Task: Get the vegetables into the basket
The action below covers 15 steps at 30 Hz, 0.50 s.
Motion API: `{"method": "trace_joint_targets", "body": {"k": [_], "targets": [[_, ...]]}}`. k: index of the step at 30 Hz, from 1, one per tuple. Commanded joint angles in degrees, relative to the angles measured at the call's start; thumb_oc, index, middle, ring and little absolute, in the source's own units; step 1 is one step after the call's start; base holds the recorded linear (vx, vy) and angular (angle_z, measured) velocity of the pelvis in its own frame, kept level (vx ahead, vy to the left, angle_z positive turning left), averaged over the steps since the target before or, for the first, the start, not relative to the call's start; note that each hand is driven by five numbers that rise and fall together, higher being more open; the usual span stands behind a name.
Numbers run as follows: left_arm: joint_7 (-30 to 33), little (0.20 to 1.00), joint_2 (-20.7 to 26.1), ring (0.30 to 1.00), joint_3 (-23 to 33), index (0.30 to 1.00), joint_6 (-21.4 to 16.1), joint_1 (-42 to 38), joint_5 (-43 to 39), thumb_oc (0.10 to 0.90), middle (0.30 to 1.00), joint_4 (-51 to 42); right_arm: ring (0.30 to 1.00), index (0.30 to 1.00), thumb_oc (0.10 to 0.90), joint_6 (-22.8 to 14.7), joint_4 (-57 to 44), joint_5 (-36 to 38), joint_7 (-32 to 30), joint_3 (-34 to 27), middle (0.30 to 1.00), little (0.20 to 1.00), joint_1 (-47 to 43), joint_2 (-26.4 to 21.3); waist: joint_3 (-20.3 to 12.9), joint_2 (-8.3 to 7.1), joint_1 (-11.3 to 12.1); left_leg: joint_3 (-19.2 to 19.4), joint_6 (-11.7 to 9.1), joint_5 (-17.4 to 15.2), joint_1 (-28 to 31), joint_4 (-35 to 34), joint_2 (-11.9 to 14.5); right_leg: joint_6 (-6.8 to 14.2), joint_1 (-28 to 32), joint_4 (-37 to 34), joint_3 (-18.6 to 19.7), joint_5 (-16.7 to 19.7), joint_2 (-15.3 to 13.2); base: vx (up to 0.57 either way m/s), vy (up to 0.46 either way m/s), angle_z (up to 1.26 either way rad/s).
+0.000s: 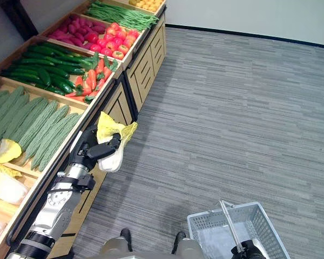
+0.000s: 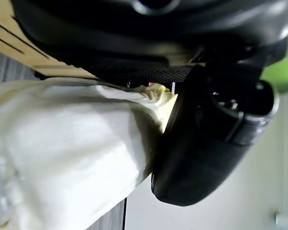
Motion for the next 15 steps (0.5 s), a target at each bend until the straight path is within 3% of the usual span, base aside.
{"method": "trace_joint_targets", "body": {"k": [1, 4, 9, 15], "targets": [[0.4, 0.3, 0.3, 0.3, 3.2, 0.3, -6.6, -6.1, -0.5, 0.4, 0.3, -7.1, 0.3, 0.3, 0.4, -1.3, 0.5, 1.3, -2.1, 0.9, 0.3, 0.3, -1.0, -5.2, 0.3, 0.15, 1.0, 0.3, 2.2, 0.3, -2.3, 1.0, -1.0, 5.8, 1.2, -5.3, 4.1, 6.2, -1.2, 0.04, 0.068, -0.5], [-0.1, 0.3, 0.6, 0.3, 2.3, 0.3, -6.5, -6.5, -0.6, 0.4, 0.3, -7.0, 0.3, 0.3, 0.4, -1.4, 0.5, 1.2, -1.9, 0.7, 0.3, 0.3, -0.6, -5.7, -0.3, 0.22, 0.6, 1.8, 2.5, 0.6, -0.8, -0.8, -1.4, 6.2, 1.2, -5.0, 4.6, 6.5, -1.8, 0.08, 0.149, -0.46], [-1.2, 0.3, 3.1, 0.3, 1.5, 0.3, -6.4, -5.9, 0.0, 0.4, 0.3, -7.5, 0.3, 0.3, 0.4, -1.2, 1.2, 0.9, -1.8, -0.5, 0.3, 0.3, -2.0, -8.2, -2.3, -0.91, 0.4, 5.8, 3.9, 0.2, 3.4, -5.2, -3.5, 7.8, 0.9, -6.6, 7.3, 8.8, -3.8, 0.09, 0.158, -0.35], [-2.6, 0.3, 4.6, 0.3, 1.1, 0.3, -6.0, -5.0, -0.6, 0.4, 0.3, -8.5, 0.3, 0.3, 0.4, -0.8, 3.0, 0.4, -1.7, -2.1, 0.3, 0.3, -3.4, -12.5, -3.4, -1.37, 0.7, 6.2, 4.2, -0.1, 5.1, -6.4, -4.0, 8.5, 2.2, -9.4, 7.2, 10.3, -4.2, 0.05, 0.037, -0.06]]}}
